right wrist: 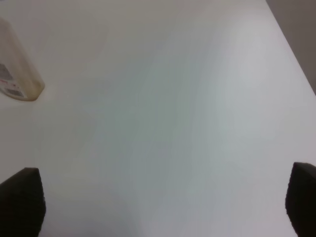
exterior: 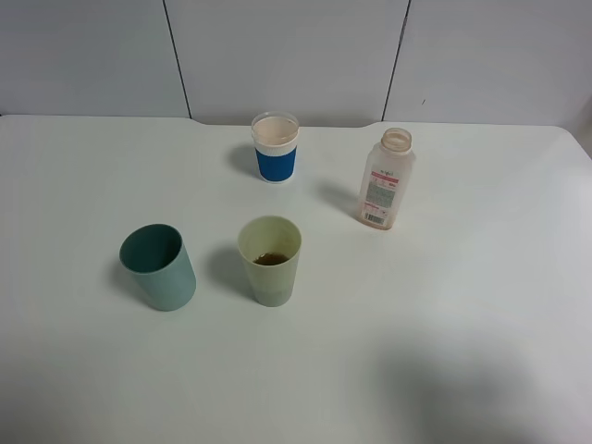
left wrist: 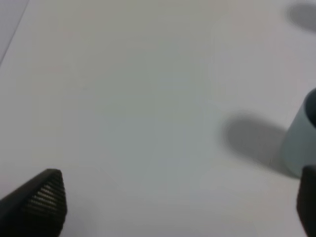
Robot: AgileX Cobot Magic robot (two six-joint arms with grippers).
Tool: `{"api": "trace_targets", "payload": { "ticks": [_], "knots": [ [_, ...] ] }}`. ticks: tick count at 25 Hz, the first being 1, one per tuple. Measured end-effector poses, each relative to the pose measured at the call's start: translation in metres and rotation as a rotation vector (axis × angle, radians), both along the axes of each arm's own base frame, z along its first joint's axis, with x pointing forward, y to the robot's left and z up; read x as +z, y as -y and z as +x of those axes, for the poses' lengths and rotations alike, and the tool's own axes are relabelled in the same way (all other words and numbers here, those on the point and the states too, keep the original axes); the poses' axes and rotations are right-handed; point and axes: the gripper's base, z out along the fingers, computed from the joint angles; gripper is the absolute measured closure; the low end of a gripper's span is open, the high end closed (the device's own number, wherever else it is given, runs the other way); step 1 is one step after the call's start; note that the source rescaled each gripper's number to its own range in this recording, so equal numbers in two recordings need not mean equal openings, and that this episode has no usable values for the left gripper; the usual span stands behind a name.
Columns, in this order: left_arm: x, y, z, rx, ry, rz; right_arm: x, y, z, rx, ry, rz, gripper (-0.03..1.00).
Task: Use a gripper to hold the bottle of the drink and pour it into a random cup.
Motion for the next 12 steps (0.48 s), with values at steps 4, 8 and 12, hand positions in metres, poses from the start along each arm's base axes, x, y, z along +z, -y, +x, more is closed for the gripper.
{"api": "trace_targets", "payload": {
  "ticks": [4,8,12],
  "knots": [
    [0.0,0.0,0.0,0.0,0.0,0.0,-0.002,0.0,0.001,0.009,-0.012,-0.02,-0.01],
    [0.0,0.0,0.0,0.0,0.0,0.0,-0.016,0.001,0.007,0.022,-0.072,-0.048,-0.01],
    [0.0,0.0,0.0,0.0,0.0,0.0,-0.016,0.001,0.007,0.022,-0.073,-0.048,-0.01]
  ]
}}
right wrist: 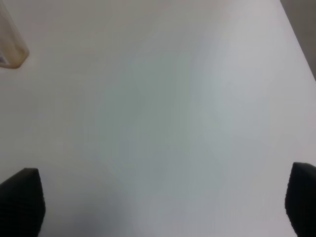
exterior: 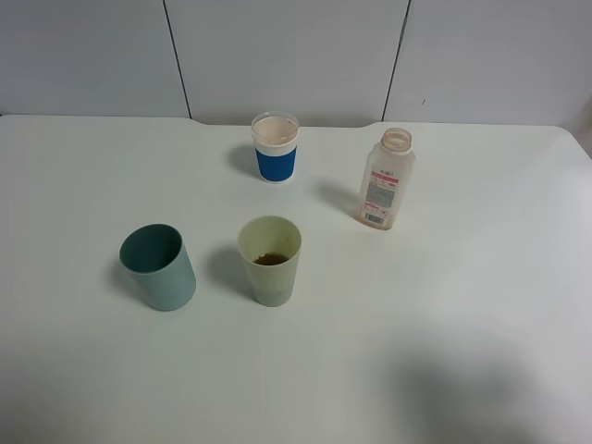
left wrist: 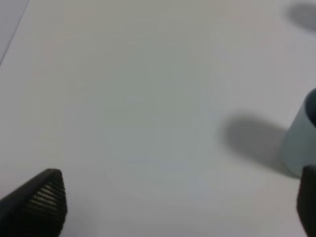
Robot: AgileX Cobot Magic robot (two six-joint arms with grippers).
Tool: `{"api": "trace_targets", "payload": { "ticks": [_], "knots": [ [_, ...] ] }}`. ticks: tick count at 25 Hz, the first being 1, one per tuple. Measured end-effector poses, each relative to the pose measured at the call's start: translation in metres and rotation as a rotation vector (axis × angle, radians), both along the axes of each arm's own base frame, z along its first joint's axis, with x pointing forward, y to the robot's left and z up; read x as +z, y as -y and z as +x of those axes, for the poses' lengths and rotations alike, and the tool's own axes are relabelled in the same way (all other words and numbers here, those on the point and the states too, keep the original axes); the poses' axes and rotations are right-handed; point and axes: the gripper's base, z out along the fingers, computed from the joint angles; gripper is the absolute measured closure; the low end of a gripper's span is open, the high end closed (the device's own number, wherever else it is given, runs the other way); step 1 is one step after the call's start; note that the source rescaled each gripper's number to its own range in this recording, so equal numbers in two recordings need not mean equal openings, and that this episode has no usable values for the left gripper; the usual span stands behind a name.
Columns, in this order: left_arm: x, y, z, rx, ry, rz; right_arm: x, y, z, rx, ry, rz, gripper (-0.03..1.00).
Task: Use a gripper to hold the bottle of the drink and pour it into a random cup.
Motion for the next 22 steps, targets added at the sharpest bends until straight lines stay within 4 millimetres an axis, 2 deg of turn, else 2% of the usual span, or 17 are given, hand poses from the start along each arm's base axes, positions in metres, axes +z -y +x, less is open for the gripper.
{"api": "trace_targets", "payload": {
  "ticks": [16,20,22],
  "knots": [
    [0.0,0.0,0.0,0.0,0.0,0.0,0.0,0.0,0.0,0.001,0.002,0.002,-0.01],
    [0.0,0.0,0.0,0.0,0.0,0.0,0.007,-0.002,0.007,-0.004,0.118,0.05,-0.01],
    [0.0,0.0,0.0,0.0,0.0,0.0,0.003,-0.002,0.011,-0.004,0.13,0.05,-0.01]
  ]
}}
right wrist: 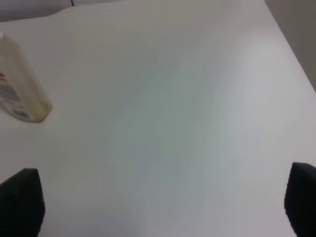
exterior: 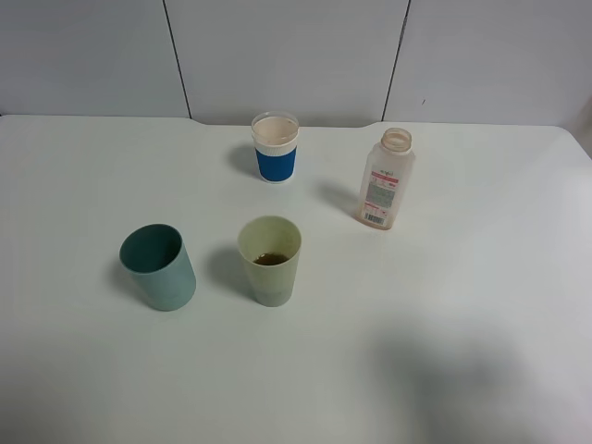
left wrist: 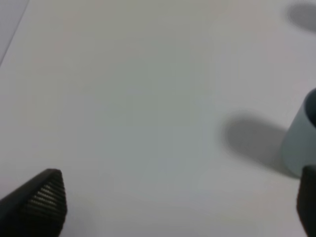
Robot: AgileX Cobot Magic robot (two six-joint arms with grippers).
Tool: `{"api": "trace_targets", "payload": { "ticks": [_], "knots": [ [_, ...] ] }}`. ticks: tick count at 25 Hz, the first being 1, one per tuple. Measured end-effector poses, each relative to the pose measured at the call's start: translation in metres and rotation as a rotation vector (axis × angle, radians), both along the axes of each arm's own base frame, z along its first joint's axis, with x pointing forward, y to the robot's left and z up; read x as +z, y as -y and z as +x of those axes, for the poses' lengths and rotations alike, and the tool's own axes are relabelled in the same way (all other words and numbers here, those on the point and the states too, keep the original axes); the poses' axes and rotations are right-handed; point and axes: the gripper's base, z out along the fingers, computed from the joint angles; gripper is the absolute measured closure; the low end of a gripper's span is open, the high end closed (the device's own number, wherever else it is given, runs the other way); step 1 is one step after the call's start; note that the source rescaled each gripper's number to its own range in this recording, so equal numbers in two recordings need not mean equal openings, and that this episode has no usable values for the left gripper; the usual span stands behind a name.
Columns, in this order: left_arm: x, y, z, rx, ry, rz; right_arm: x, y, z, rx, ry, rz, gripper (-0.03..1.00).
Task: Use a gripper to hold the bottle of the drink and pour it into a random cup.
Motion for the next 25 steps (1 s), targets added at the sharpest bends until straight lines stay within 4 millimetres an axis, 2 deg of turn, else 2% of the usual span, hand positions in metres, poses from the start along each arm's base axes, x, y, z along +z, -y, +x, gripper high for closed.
{"api": "trace_targets", "payload": {
  "ticks": [3,25],
  "knots": [
    [0.0,0.0,0.0,0.0,0.0,0.0,-0.0054,0.0022,0.0021,-0.015,-0.022,-0.021,-0.01],
    [0.0,0.0,0.0,0.0,0.0,0.0,-0.0056,0.0023,0.0023,-0.016,-0.022,-0.023,-0.01]
  ]
}}
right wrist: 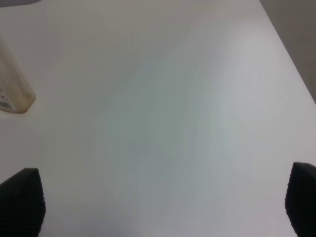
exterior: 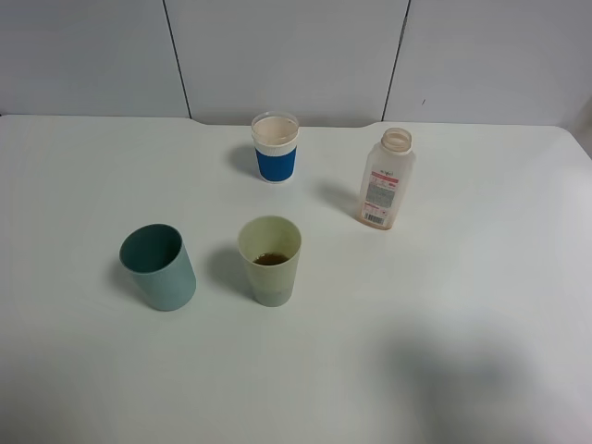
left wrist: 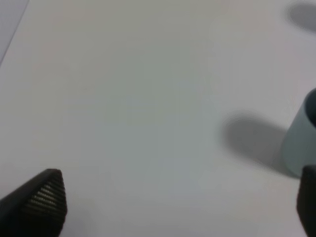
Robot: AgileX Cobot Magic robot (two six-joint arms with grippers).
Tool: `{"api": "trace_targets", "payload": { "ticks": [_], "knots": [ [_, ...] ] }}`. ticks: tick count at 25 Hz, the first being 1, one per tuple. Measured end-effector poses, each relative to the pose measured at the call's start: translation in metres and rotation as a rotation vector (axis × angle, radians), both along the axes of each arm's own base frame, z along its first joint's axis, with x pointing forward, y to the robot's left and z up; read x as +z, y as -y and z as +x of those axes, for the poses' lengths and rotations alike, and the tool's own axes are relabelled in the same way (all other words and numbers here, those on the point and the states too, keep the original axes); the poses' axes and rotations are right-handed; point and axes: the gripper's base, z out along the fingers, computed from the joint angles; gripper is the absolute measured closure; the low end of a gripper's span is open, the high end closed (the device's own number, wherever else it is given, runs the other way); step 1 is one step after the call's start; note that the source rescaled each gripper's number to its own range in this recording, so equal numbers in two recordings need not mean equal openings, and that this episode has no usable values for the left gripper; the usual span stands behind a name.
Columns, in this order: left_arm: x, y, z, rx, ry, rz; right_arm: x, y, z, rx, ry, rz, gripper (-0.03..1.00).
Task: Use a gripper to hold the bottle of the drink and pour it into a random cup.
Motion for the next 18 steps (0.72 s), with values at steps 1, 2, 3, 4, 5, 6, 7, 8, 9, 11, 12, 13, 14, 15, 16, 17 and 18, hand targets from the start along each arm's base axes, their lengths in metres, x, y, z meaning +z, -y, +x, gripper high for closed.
{"api": "trace_targets", "payload": {
  "ticks": [1,2,3,4,5,6,7,8,9,11,12,13,14,15,16,17,18],
  "knots": [
    [0.0,0.0,0.0,0.0,0.0,0.0,0.0,0.0,0.0,0.0,0.0,0.0,-0.01],
    [0.0,0.0,0.0,0.0,0.0,0.0,0.0,0.0,0.0,0.0,0.0,0.0,-0.01],
    [0.0,0.0,0.0,0.0,0.0,0.0,0.0,0.0,0.0,0.0,0.0,0.0,-0.01],
    [0.0,0.0,0.0,0.0,0.0,0.0,0.0,0.0,0.0,0.0,0.0,0.0,-0.01],
    [0.0,0.0,0.0,0.0,0.0,0.0,0.0,0.0,0.0,0.0,0.0,0.0,-0.01],
    [0.0,0.0,0.0,0.0,0.0,0.0,0.0,0.0,0.0,0.0,0.0,0.0,-0.01],
    [0.0,0.0,0.0,0.0,0.0,0.0,0.0,0.0,0.0,0.0,0.0,0.0,-0.01],
    [0.0,0.0,0.0,0.0,0.0,0.0,0.0,0.0,0.0,0.0,0.0,0.0,-0.01],
    [0.0,0.0,0.0,0.0,0.0,0.0,0.0,0.0,0.0,0.0,0.0,0.0,-0.01],
    [0.0,0.0,0.0,0.0,0.0,0.0,0.0,0.0,0.0,0.0,0.0,0.0,-0.01],
    [0.0,0.0,0.0,0.0,0.0,0.0,0.0,0.0,0.0,0.0,0.0,0.0,-0.01],
    [0.0,0.0,0.0,0.0,0.0,0.0,0.0,0.0,0.0,0.0,0.0,0.0,-0.01],
    [0.0,0.0,0.0,0.0,0.0,0.0,0.0,0.0,0.0,0.0,0.0,0.0,-0.01],
    [0.0,0.0,0.0,0.0,0.0,0.0,0.0,0.0,0.0,0.0,0.0,0.0,-0.01],
    [0.0,0.0,0.0,0.0,0.0,0.0,0.0,0.0,0.0,0.0,0.0,0.0,-0.01],
    [0.0,0.0,0.0,0.0,0.0,0.0,0.0,0.0,0.0,0.0,0.0,0.0,-0.01],
    [0.0,0.0,0.0,0.0,0.0,0.0,0.0,0.0,0.0,0.0,0.0,0.0,-0.01]
  ]
}}
